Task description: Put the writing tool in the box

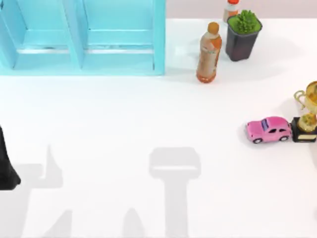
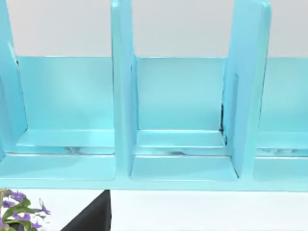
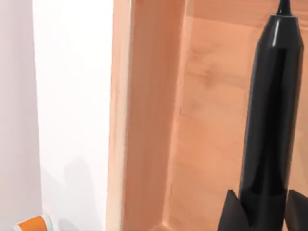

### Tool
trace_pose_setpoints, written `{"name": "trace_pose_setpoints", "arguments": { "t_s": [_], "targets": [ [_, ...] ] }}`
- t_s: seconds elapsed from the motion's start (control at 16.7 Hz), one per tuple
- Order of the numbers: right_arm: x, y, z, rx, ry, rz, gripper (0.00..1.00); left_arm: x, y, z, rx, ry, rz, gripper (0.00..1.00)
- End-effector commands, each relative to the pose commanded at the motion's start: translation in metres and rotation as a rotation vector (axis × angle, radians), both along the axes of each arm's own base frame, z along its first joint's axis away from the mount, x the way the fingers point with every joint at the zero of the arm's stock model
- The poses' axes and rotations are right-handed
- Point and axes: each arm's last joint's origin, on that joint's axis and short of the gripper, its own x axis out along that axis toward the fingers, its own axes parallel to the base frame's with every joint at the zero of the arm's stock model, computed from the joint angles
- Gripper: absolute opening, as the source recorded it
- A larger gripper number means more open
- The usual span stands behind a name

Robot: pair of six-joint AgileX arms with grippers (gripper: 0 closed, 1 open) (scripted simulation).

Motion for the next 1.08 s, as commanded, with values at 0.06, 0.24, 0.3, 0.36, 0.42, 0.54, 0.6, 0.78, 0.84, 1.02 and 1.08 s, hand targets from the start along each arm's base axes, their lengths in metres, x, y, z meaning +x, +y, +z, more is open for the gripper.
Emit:
{"name": "trace_pose_setpoints", "arguments": {
  "t_s": [0.06, 0.24, 0.3, 0.36, 0.42, 0.54, 0.6, 0.78, 0.84, 1.02, 1.08],
  "targets": [
    [-0.009, -0.006, -0.008, 0.020, 0.028, -0.025, 0.00, 0.000, 0.000, 0.000, 0.000, 0.000, 0.000, 1.00],
    [-0.025, -0.015, -0.021, 0.055, 0.076, -0.064, 0.00, 0.000, 0.000, 0.000, 0.000, 0.000, 0.000, 1.00],
    [-0.026, -0.015, -0.022, 0.057, 0.077, -0.065, 0.00, 0.000, 0.000, 0.000, 0.000, 0.000, 0.000, 1.00],
    [-0.026, -0.015, -0.022, 0.057, 0.077, -0.065, 0.00, 0.000, 0.000, 0.000, 0.000, 0.000, 0.000, 1.00],
    [-0.026, -0.015, -0.022, 0.057, 0.077, -0.065, 0.00, 0.000, 0.000, 0.000, 0.000, 0.000, 0.000, 1.00],
    [-0.025, -0.014, -0.021, 0.051, 0.075, -0.063, 0.00, 0.000, 0.000, 0.000, 0.000, 0.000, 0.000, 1.00],
    [-0.025, -0.014, -0.021, 0.051, 0.074, -0.062, 0.00, 0.000, 0.000, 0.000, 0.000, 0.000, 0.000, 1.00],
    [-0.009, -0.005, -0.019, 0.047, 0.066, -0.036, 0.00, 0.000, 0.000, 0.000, 0.000, 0.000, 0.000, 1.00],
    [-0.002, 0.000, -0.018, 0.045, 0.061, -0.022, 0.00, 0.000, 0.000, 0.000, 0.000, 0.000, 0.000, 1.00],
    [0.018, 0.015, -0.022, 0.038, 0.044, 0.008, 0.00, 0.000, 0.000, 0.000, 0.000, 0.000, 0.000, 1.00],
    [0.023, 0.020, -0.025, 0.037, 0.039, 0.014, 0.00, 0.000, 0.000, 0.000, 0.000, 0.000, 0.000, 1.00]
  ]
}}
